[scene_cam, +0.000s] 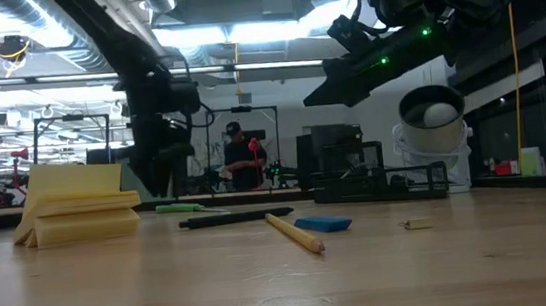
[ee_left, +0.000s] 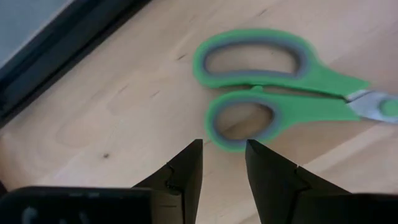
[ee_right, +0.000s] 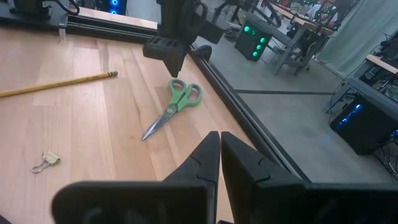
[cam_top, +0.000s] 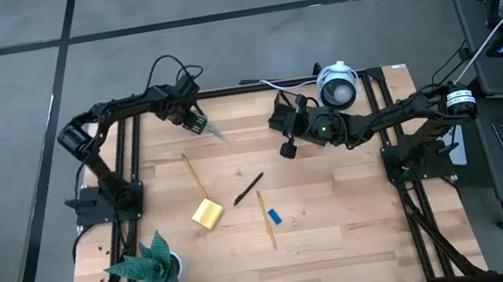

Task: Pick and place office supplies into organizer
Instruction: Put the green scissor into the metal mesh desk organizer

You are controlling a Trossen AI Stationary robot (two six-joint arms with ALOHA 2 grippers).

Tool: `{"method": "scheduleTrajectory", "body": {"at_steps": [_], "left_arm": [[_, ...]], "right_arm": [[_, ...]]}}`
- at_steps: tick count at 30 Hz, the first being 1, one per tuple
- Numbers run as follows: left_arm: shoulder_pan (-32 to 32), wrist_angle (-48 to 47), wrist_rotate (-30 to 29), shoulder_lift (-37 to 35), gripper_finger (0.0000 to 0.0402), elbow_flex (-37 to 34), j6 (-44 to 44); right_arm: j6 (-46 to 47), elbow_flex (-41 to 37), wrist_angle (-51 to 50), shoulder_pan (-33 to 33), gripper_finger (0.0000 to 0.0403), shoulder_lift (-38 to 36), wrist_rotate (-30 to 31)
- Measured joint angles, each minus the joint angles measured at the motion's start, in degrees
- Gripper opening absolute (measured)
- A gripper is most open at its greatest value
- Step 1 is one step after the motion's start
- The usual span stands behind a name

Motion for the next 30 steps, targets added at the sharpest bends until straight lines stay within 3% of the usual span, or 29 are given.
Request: {"method": "scheduleTrajectory", "body": {"at_steps": [22,30], "left_arm": [[1.7,3.6,0.1,4.5,0.0116,0.0,3.0],[1.6,3.6,-0.4,4.5,0.0089,0.0,12.6]], "right_arm": [[0.0,0.0,0.0,0.0,0.0021,0.0,0.0],[-0.2,0.0,-0.2,0.0,0.0021,0.0,0.0]]}}
